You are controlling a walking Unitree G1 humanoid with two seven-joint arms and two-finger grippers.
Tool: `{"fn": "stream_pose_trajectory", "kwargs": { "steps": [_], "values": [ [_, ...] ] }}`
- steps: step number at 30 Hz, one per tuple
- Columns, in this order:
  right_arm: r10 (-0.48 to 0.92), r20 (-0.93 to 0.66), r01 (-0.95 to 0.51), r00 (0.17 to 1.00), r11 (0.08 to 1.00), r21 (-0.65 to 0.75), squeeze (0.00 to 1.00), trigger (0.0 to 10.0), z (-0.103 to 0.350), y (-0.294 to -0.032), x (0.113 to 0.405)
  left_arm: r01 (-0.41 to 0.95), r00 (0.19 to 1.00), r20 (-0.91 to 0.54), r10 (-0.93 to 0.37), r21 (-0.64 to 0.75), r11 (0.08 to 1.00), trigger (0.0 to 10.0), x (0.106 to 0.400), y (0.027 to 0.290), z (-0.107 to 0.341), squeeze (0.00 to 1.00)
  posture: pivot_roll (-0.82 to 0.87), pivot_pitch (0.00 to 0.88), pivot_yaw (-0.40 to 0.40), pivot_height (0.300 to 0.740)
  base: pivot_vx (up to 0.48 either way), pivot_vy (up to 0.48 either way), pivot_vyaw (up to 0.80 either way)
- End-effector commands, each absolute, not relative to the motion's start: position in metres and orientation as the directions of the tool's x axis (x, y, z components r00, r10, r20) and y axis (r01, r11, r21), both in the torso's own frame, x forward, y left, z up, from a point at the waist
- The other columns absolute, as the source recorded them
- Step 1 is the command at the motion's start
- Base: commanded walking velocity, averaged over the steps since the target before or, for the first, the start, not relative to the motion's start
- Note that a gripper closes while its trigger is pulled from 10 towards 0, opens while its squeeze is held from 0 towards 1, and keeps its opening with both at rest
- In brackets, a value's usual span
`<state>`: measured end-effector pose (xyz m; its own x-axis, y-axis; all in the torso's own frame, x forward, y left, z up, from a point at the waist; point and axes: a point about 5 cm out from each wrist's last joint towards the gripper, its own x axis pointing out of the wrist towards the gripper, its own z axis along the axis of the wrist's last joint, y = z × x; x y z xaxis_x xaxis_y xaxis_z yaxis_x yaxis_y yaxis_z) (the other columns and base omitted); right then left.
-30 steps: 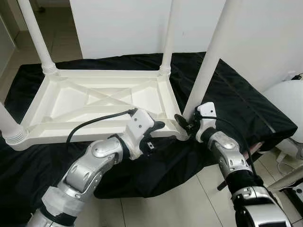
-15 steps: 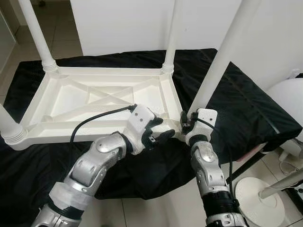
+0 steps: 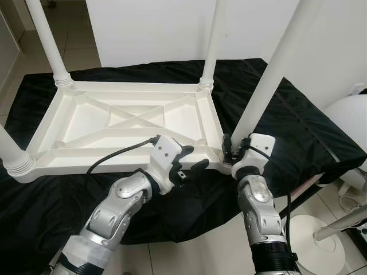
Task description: Building children table
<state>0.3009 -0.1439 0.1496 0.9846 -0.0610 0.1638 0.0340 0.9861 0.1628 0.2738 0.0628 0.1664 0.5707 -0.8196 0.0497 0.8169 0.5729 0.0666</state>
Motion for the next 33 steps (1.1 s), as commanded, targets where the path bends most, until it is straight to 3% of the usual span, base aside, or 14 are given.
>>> {"fn": "stream_pose_trajectory", "kwargs": {
  "steps": [1, 3, 4, 5, 13, 16, 21, 33],
  "values": [
    [-0.035, 0.184, 0.004, 0.982, 0.986, 0.165, 1.0, 10.0, 0.15, -0.15, 0.297, 0.839, 0.535, 0.063, -0.842, 0.073, 0.539, 10.0, 0.271, 0.061, 0.168, 0.0, -0.06, 0.023, -0.034, 0.74, 0.0, 0.0, 0.0],
    [0.108, 0.198, -0.14, 0.974, 0.978, 0.153, 1.0, 10.0, 0.147, -0.156, 0.293, 0.841, 0.527, 0.072, -0.847, 0.096, 0.532, 10.0, 0.271, 0.059, 0.168, 0.0, -0.06, 0.02, -0.035, 0.74, 0.0, 0.0, 0.0],
    [0.108, 0.198, -0.14, 0.974, 0.978, 0.153, 1.0, 10.0, 0.147, -0.156, 0.293, 0.841, 0.527, 0.072, -0.847, 0.096, 0.532, 10.0, 0.271, 0.059, 0.168, 0.0, -0.06, 0.02, -0.035, 0.74, 0.0, 0.0, 0.0],
    [0.162, 0.184, -0.189, 0.969, 0.972, 0.137, 0.0, 10.0, 0.145, -0.16, 0.293, 0.842, 0.525, 0.07, -0.848, 0.102, 0.53, 10.0, 0.271, 0.059, 0.169, 0.0, -0.06, 0.017, -0.036, 0.74, 0.0, 0.0, 0.0],
    [0.433, 0.089, -0.432, 0.897, 0.901, -0.032, 0.0, 10.0, 0.138, -0.183, 0.297, 0.873, 0.472, 0.044, -0.881, 0.114, 0.473, 10.0, 0.264, 0.058, 0.166, 0.0, -0.06, 0.007, -0.042, 0.74, 0.0, 0.0, 0.0],
    [0.46, 0.084, -0.458, 0.884, 0.888, -0.044, 0.0, 10.0, 0.139, -0.186, 0.299, 0.878, 0.463, 0.036, -0.885, 0.114, 0.464, 10.0, 0.262, 0.059, 0.165, 0.0, -0.05, 0.0, -0.04, 0.74, 0.0, 0.0, 0.0],
    [0.565, 0.03, -0.556, 0.824, 0.818, -0.15, 0.0, 10.0, 0.149, -0.197, 0.324, 0.879, 0.459, 0.026, -0.888, 0.134, 0.458, 10.0, 0.265, 0.059, 0.165, 0.0, -0.04, 0.0, -0.03, 0.74, 0.0, 0.0, 0.0],
    [0.681, -0.054, -0.679, 0.731, 0.716, -0.166, 0.0, 10.0, 0.151, -0.178, 0.347, 0.876, 0.457, 0.031, -0.889, 0.159, 0.456, 10.0, 0.27, 0.056, 0.169, 0.0, -0.04, 0.0, -0.029, 0.74, 0.0, 0.0, 0.0]
  ]
}}
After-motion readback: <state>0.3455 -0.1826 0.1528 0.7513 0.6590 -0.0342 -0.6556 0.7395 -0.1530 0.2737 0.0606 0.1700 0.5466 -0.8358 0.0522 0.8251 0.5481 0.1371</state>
